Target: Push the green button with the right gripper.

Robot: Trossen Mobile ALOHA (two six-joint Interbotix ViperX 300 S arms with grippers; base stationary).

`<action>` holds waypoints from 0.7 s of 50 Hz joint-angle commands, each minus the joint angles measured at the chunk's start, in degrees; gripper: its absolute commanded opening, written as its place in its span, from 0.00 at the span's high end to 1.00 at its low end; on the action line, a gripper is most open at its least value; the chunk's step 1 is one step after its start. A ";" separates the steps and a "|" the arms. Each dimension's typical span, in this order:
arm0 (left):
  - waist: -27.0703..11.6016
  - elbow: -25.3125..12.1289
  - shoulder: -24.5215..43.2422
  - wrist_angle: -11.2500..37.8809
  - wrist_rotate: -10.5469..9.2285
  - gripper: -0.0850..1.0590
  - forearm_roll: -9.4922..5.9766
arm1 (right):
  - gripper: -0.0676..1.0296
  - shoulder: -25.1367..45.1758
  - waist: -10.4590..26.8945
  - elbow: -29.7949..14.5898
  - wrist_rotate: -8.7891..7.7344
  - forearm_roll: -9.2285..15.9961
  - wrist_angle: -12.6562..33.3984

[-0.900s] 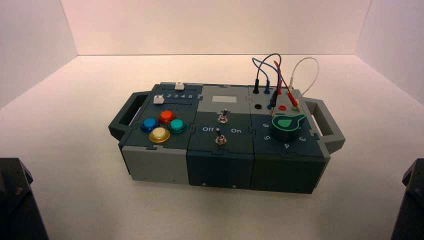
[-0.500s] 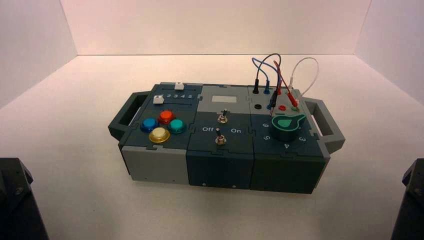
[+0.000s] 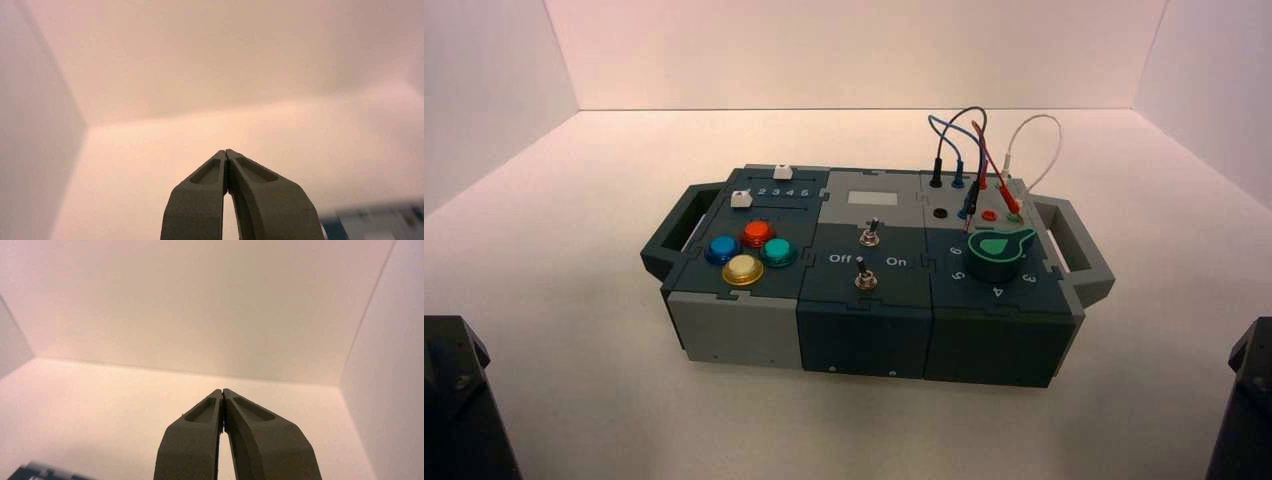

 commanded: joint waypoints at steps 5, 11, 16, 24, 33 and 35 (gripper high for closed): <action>-8.26 -4.48 7.12 7.03 0.70 0.95 0.35 | 0.96 3.69 5.27 -2.72 0.09 0.35 2.29; -9.40 -4.22 7.73 7.38 0.70 0.95 0.53 | 0.96 4.92 8.53 -3.25 0.09 0.35 3.52; -9.76 -3.96 7.47 8.26 0.79 0.95 0.44 | 0.96 5.71 11.07 -3.69 0.09 0.35 4.75; -11.43 -3.87 6.06 11.87 0.70 0.95 0.26 | 0.96 7.82 16.61 -4.66 0.09 0.44 6.94; -15.47 -4.66 5.45 21.09 0.53 0.95 -0.09 | 0.96 12.83 21.62 -7.03 0.09 1.76 11.95; -16.08 -4.57 5.36 22.06 0.53 0.95 -0.09 | 0.96 13.54 22.59 -7.29 0.09 1.76 12.66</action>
